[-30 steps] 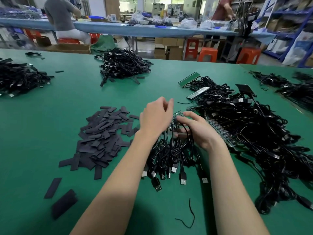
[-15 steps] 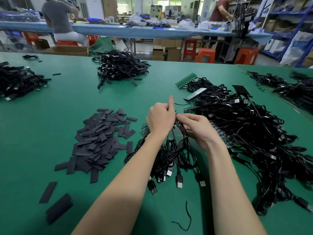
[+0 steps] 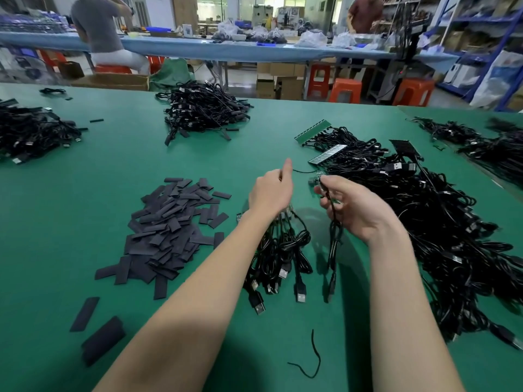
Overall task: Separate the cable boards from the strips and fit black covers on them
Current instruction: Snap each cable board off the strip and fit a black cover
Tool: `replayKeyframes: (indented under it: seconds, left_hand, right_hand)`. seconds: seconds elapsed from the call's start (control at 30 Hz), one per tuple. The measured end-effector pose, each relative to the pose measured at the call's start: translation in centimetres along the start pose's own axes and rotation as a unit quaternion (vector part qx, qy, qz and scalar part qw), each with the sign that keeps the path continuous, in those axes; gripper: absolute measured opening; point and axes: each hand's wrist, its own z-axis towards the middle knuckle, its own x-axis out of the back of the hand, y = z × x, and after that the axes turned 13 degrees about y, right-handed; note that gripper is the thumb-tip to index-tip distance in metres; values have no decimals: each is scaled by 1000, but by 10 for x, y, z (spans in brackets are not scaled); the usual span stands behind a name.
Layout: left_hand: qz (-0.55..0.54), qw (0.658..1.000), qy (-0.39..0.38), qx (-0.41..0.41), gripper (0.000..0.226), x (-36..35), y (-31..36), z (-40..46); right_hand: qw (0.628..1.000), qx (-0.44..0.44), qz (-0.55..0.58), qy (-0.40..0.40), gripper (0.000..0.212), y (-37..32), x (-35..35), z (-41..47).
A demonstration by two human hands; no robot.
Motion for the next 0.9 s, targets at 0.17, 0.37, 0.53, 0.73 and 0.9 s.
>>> replayKeyframes:
  seconds: [0.17,0.37,0.53,0.73,0.9]
  left_hand:
    - [-179,983,5,24,27,23,-1,-13]
    - [-462,866,-75,177,9,50,-5,-43]
    - [-497,843,-88,189,10,51,-9,-53]
    - [-529,805,-58,263,6,47,-12,-58]
    - [-502,827,-54,246,3,41,-15,-61]
  right_hand:
    - [1000,17,13,-11,11,-10,-26,-6]
    - [998,14,28,62,7,7,-76,-10]
    - [991,-60,102,70,18,10,-92,-11]
    - [998,-52,12,42,13,14,-96,-12]
    - [949,161,-226,150,54,-2,-89,-19]
